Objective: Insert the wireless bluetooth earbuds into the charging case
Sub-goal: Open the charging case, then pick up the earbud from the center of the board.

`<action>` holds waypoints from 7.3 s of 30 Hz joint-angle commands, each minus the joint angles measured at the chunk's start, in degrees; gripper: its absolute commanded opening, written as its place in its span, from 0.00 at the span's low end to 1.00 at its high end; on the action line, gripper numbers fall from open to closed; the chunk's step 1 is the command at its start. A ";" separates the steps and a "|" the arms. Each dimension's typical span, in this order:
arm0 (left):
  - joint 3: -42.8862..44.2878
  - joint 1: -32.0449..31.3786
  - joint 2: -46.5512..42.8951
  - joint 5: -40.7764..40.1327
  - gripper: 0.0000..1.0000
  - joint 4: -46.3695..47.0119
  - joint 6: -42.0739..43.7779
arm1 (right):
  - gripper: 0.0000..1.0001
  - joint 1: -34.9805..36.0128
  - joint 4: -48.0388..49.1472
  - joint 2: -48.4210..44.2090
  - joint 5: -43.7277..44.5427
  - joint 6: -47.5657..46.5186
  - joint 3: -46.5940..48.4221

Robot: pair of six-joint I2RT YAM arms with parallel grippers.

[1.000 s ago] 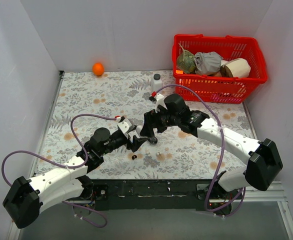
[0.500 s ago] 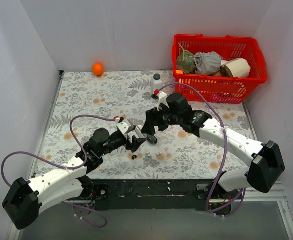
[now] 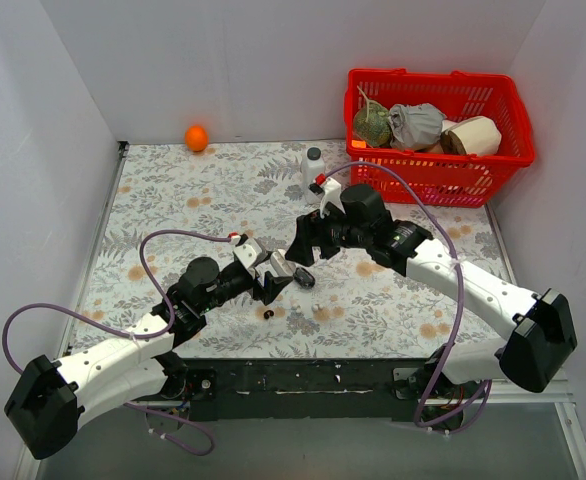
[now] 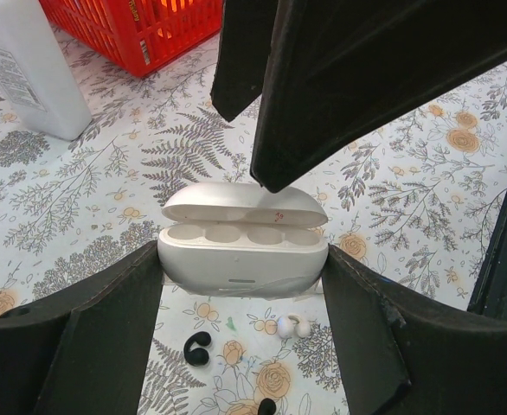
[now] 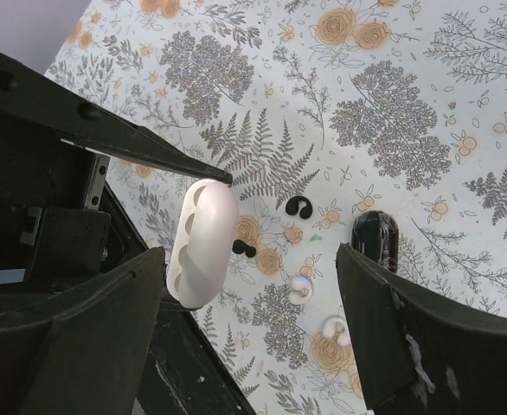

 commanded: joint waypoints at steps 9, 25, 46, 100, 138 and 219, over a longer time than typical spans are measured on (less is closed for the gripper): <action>-0.22 -0.33 -1.00 -0.12 0.00 0.73 0.37 | 0.86 0.65 -1.37 2.89 -0.43 -1.42 3.75; -0.05 -0.33 -1.79 -0.38 0.00 0.38 0.72 | 0.83 -0.94 -0.42 0.88 1.18 -0.02 1.82; -0.05 -0.33 -1.97 -0.47 0.00 1.78 -0.07 | 0.53 -1.03 3.11 4.30 -6.66 2.44 1.55; 14.63 6.42 9.80 25.89 0.98 -6.65 -21.07 | 0.01 3.54 -4.89 -11.78 11.62 -31.30 2.25; 9.27 10.57 10.16 36.00 0.61 6.44 -16.07 | 0.01 6.18 -5.68 -6.16 1.42 -29.11 5.59; -6.64 10.57 -29.92 15.96 0.00 -7.71 -11.67 | 0.45 4.77 5.73 3.16 13.20 -0.12 -23.58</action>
